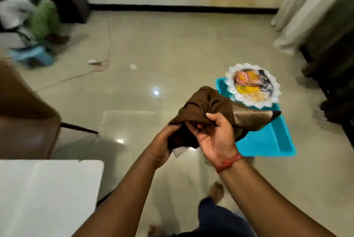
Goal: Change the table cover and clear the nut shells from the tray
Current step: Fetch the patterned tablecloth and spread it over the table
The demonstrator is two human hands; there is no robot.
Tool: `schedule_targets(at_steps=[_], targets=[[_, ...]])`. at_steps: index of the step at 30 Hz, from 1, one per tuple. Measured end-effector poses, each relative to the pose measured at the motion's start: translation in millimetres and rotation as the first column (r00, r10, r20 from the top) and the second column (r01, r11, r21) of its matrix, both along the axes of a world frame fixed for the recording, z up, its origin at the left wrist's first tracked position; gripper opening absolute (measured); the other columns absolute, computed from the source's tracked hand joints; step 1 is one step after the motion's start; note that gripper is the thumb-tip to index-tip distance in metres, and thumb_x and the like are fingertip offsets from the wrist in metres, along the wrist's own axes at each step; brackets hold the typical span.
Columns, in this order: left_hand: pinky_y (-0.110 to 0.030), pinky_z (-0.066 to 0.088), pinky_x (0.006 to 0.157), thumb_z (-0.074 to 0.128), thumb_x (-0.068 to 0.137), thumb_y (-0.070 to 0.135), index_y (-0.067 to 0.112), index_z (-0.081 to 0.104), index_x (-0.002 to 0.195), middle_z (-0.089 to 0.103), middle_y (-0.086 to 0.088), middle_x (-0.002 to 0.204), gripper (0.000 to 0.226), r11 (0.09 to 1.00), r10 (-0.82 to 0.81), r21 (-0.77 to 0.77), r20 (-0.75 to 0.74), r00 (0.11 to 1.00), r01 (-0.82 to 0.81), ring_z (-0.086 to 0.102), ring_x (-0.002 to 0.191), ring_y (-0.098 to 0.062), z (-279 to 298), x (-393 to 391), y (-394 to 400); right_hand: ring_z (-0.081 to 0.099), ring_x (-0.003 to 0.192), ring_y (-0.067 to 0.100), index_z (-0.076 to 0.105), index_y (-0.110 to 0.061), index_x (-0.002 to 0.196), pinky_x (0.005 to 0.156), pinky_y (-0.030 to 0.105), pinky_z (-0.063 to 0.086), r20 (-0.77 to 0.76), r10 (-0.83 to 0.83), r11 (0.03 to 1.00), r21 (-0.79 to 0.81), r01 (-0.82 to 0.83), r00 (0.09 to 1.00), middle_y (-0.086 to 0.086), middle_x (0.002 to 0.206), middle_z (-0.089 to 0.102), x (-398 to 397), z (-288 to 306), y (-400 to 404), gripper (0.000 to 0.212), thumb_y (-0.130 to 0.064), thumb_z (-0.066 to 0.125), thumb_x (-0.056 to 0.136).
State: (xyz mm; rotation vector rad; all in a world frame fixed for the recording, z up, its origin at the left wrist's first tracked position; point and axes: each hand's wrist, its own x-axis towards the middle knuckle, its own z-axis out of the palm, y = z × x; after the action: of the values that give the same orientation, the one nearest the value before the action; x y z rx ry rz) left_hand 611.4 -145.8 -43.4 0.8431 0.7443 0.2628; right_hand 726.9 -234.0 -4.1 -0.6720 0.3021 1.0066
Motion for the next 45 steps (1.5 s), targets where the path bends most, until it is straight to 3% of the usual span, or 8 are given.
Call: schedule_targets(at_steps=[13,17,21,24,31,36,41,45], targets=[[-0.041,0.053,0.093,0.054,0.089,0.060,0.016,0.065,0.130,0.063,-0.014,0.133,0.061,0.695,0.710,-0.122,0.265,0.652,-0.708,0.061,0.121,-0.031,53,-377,66,0.070,0.080,0.027,0.064,0.006,0.106,0.089,0.050,0.057,0.215,0.806,0.552,0.067,-0.831,0.552,0.018,0.081,0.069,-334,67,182,0.029,-0.008,0.041,0.095],[-0.031,0.057,0.080,0.041,0.099,0.056,0.014,0.061,0.134,0.068,-0.012,0.124,0.058,0.392,0.920,-0.065,0.052,0.389,-0.918,0.070,0.107,-0.018,41,-435,48,0.060,0.118,0.040,0.067,0.000,0.121,0.093,0.051,0.054,0.262,0.949,0.159,0.088,-0.983,0.177,0.027,0.125,0.062,-408,60,200,0.041,-0.011,0.049,0.085],[-0.026,0.057,0.082,0.058,0.094,0.049,0.027,0.054,0.133,0.064,-0.001,0.129,0.045,0.067,0.985,0.260,-0.174,0.021,-0.963,0.067,0.106,-0.011,28,-472,27,0.065,0.113,0.035,0.071,-0.009,0.118,0.086,0.050,0.055,0.371,0.898,-0.299,0.124,-0.946,-0.236,0.017,0.126,0.066,-441,44,215,0.041,-0.009,0.056,0.080],[-0.039,0.058,0.086,0.069,0.085,0.050,0.031,0.061,0.127,0.069,0.005,0.119,0.047,-0.077,0.932,0.279,-0.322,-0.168,-0.957,0.066,0.108,-0.019,14,-490,2,0.071,0.097,0.031,0.075,-0.012,0.107,0.076,0.046,0.058,0.343,0.815,-0.426,-0.192,-0.884,-0.467,0.016,0.113,0.070,-454,19,235,0.028,-0.007,0.060,0.084],[-0.041,0.052,0.098,0.066,0.091,0.010,0.011,0.067,0.098,0.068,-0.012,0.117,0.006,-0.220,0.796,0.237,-0.517,-0.315,-0.946,0.064,0.106,-0.026,-22,-463,-38,0.063,0.102,0.036,0.057,-0.007,0.117,0.083,0.046,0.057,0.181,0.755,-0.317,-0.741,-0.592,-0.630,0.017,0.112,0.063,-445,-65,258,0.027,-0.019,0.061,0.094],[-0.030,0.053,0.088,0.067,0.086,0.013,0.014,0.066,0.081,0.071,0.000,0.090,0.006,-0.186,0.831,0.475,-0.391,-0.396,-0.860,0.066,0.093,-0.018,3,-450,-48,0.053,0.113,0.035,0.050,-0.010,0.118,0.096,0.047,0.051,0.648,0.205,0.380,-0.743,-0.550,-0.734,0.014,0.126,0.045,-449,-65,249,0.034,-0.022,0.063,0.089],[-0.014,0.040,0.061,0.061,0.071,0.011,0.023,0.051,0.062,0.046,0.008,0.064,0.019,0.019,0.978,0.616,-0.177,-0.114,-0.787,0.045,0.064,-0.006,48,-448,-38,0.043,0.126,0.021,0.042,-0.030,0.142,0.099,0.027,0.038,0.591,-0.473,0.033,-0.729,-0.684,-0.653,0.001,0.143,0.040,-486,-27,221,0.051,-0.031,0.058,0.094],[-0.016,0.038,0.055,0.062,0.075,0.017,0.027,0.058,0.067,0.049,0.011,0.063,0.013,0.121,0.988,0.619,-0.149,0.035,-0.776,0.045,0.060,-0.005,68,-463,-41,0.059,0.103,0.018,0.068,-0.023,0.115,0.085,0.026,0.047,0.675,-0.427,0.020,-0.658,-0.752,-0.602,-0.002,0.111,0.062,-508,1,207,0.037,-0.002,0.055,0.088]])
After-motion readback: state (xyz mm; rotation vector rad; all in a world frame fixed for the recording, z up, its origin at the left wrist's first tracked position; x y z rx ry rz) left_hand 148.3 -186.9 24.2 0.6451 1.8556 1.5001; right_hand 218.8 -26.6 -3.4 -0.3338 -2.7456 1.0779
